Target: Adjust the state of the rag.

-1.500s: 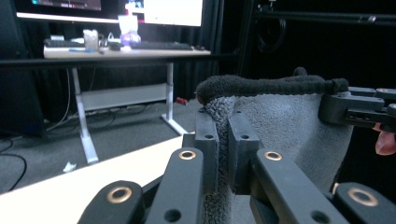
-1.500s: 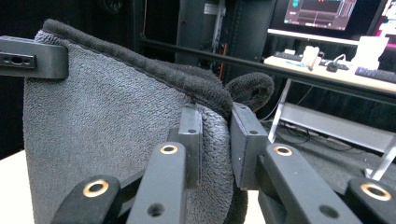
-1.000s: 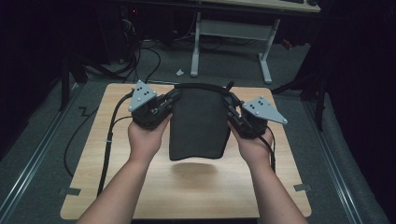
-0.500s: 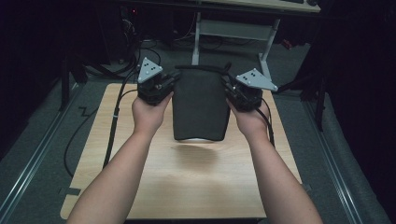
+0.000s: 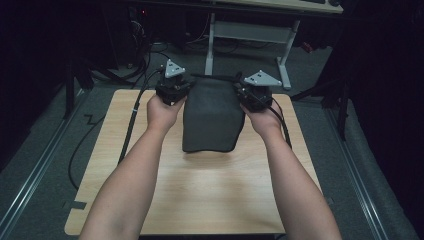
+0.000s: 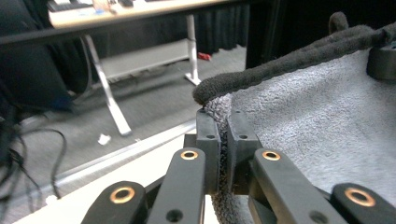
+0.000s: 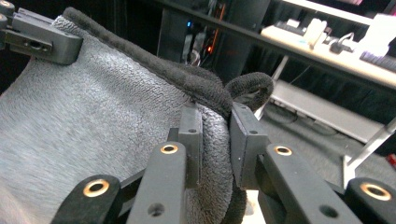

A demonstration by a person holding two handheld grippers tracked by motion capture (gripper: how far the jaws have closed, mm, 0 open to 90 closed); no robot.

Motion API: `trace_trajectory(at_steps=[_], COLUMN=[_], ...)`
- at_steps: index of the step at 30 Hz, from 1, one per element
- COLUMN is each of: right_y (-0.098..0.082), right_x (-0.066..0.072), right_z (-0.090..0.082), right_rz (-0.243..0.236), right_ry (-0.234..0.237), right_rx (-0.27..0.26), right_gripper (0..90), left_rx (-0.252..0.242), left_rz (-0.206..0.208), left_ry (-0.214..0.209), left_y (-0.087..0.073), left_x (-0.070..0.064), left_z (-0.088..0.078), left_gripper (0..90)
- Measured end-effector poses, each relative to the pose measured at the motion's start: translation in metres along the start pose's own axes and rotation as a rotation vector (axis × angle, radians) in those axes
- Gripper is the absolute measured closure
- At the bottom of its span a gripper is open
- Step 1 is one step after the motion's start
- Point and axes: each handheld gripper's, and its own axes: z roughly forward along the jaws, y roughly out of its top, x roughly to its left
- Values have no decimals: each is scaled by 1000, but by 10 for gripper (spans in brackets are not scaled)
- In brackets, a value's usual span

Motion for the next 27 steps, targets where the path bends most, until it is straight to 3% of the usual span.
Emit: trace_trajectory(at_steps=[4, 8, 13, 21, 25, 27], right_y=[-15, -26, -36, -48, -54, -59], right_x=[-3, -3, -3, -2, -1, -2], right_z=[6, 10, 15, 20, 23, 24], right_rz=[-4, -4, 19, 34, 37, 67], right_ry=[16, 15, 40, 60, 74, 96], right_rx=[37, 53, 83, 92, 106, 98], right_gripper=[773, 774, 772, 773, 773, 775], left_rx=[30, 41, 69, 77, 89, 90], left_rz=[5, -35, -47, -121, -123, -130], left_ry=[-12, -32, -37, -83, -95, -104], left_y=[-13, -21, -28, -39, -48, -53], left_x=[-1, 0, 1, 10, 13, 14], left_z=[9, 14, 18, 21, 23, 25], left_gripper=[856, 855, 855, 846, 844, 847])
